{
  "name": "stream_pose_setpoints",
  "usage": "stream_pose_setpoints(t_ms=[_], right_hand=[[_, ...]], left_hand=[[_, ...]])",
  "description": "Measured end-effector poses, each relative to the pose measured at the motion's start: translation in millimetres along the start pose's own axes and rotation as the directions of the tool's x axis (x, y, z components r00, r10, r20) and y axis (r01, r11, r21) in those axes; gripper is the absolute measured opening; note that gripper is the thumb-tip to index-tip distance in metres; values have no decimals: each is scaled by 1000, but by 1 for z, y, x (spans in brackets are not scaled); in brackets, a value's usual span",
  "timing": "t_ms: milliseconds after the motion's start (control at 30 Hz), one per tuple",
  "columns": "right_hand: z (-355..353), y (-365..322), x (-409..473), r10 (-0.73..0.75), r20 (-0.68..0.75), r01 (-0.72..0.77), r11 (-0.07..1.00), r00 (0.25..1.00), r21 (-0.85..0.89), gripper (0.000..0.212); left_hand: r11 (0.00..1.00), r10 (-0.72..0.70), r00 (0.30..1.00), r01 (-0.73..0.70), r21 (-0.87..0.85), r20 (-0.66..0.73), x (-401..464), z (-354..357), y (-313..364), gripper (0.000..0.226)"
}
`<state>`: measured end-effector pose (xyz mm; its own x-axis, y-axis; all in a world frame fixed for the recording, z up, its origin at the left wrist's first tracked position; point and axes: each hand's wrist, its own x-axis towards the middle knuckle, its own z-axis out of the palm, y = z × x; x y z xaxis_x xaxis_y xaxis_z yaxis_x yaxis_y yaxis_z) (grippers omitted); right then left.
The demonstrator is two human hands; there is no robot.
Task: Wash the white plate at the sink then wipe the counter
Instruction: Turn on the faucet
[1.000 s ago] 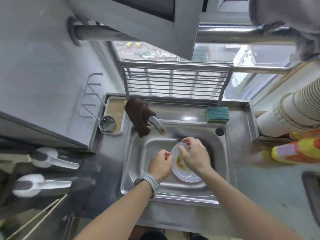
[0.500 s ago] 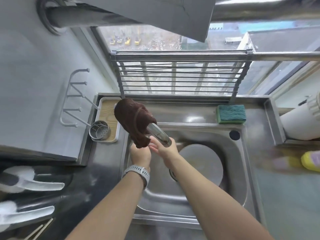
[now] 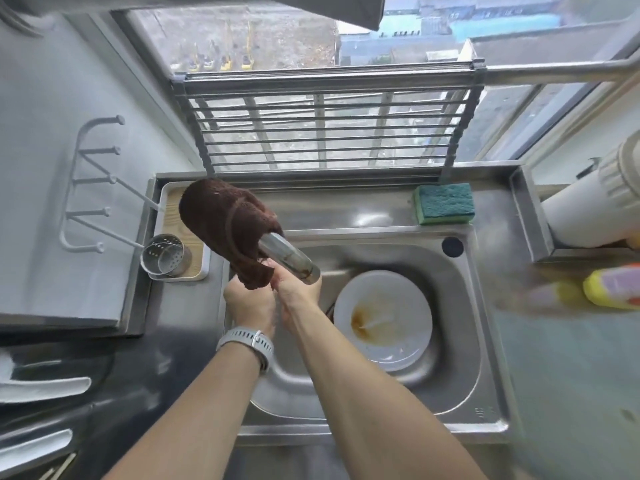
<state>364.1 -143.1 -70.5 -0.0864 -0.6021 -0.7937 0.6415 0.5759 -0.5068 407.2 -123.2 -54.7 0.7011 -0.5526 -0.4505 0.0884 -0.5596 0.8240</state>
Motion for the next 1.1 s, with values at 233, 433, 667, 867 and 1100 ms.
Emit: stream_pose_setpoints(t_ms=[233, 433, 667, 867, 1100], right_hand=[[5, 5, -3, -30, -41, 31, 999, 999, 12, 37], [-15, 7, -12, 114, 97, -138, 946, 989, 294, 13], [-30, 5, -19, 191, 103, -216, 883, 976, 416, 20], [-10, 7, -17, 149, 55, -158, 881, 987, 445, 13], [-6, 10, -16, 108, 27, -109, 889, 994, 444, 21]], left_hand=[[999, 41, 999, -41, 31, 1, 1, 1, -1, 28], [997, 79, 989, -79, -9, 128, -1, -6, -5, 28], [996, 77, 989, -69, -62, 128, 0, -4, -3, 33], [998, 57, 995, -54, -45, 83, 9, -3, -6, 9], [996, 89, 993, -89, 0, 80, 15, -2, -8, 24]])
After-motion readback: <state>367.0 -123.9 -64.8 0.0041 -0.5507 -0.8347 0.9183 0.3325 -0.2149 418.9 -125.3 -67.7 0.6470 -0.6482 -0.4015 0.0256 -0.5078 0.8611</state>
